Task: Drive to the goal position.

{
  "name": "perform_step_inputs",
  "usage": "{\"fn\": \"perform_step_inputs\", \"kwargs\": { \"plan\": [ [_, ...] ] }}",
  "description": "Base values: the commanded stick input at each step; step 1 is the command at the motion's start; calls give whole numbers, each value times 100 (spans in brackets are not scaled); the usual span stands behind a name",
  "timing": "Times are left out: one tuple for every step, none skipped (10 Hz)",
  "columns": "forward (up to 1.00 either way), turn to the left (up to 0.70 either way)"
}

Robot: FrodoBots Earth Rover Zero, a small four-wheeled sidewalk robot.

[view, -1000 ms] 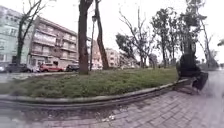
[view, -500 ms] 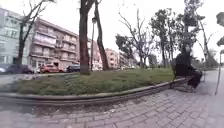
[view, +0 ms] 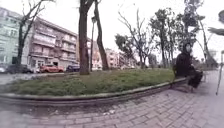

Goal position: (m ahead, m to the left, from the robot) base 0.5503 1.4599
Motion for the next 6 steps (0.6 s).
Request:
{"fn": "perform_step_inputs", "kwargs": {
  "plan": [
    [70, 0],
    [70, 0],
    [70, 0],
    [70, 0],
    [70, 0],
    [70, 0]
  ]
}}
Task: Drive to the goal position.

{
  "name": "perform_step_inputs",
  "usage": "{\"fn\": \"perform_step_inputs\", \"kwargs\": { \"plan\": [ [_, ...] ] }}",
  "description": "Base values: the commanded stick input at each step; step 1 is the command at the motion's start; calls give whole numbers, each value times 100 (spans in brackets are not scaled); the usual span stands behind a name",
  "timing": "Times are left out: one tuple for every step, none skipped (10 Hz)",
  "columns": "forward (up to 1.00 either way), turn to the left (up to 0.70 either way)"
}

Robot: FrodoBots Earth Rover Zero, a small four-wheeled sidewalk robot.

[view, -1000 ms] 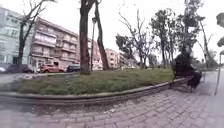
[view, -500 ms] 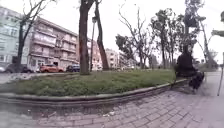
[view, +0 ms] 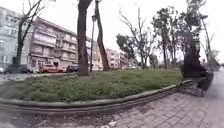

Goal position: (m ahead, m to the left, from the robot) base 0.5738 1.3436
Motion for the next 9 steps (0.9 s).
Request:
{"fn": "perform_step_inputs", "kwargs": {
  "plan": [
    [11, 0],
    [0, -26],
    [0, -45],
    [0, -45],
    [0, -45],
    [0, -45],
    [0, -45],
    [0, -45],
    [0, -45]
  ]
}}
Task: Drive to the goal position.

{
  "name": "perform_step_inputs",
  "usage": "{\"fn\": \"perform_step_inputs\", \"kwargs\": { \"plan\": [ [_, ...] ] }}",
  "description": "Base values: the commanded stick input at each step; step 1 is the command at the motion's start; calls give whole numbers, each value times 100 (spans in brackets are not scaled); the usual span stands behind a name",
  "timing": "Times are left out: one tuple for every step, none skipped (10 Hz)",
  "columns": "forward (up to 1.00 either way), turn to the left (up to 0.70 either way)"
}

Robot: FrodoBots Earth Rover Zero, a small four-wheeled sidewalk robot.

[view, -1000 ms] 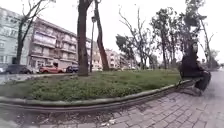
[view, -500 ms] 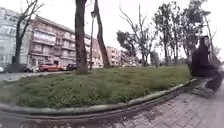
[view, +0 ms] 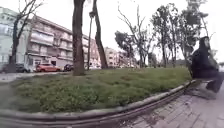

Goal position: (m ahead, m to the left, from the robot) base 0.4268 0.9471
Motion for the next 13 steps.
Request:
{"fn": "perform_step_inputs", "kwargs": {
  "plan": [
    [0, -45],
    [0, -45],
    [0, -45],
    [0, -45],
    [0, -45],
    [0, -45],
    [0, -45],
    [0, -45],
    [0, -45],
    [0, -45],
    [0, -45],
    [0, -45],
    [0, -45]
  ]
}}
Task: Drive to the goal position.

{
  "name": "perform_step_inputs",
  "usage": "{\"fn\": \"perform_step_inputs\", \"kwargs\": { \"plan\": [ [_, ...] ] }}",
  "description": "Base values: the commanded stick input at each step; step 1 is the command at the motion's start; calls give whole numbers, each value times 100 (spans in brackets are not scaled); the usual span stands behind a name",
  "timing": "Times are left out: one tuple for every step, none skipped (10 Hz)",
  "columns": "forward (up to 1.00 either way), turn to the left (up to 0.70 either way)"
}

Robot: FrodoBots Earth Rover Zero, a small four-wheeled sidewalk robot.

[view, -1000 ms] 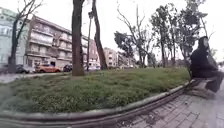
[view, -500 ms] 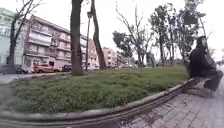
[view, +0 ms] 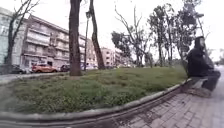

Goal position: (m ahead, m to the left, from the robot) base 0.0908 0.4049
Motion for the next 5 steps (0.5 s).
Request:
{"fn": "perform_step_inputs", "kwargs": {
  "plan": [
    [0, -45],
    [0, -45],
    [0, -45],
    [0, -45],
    [0, -45]
  ]
}}
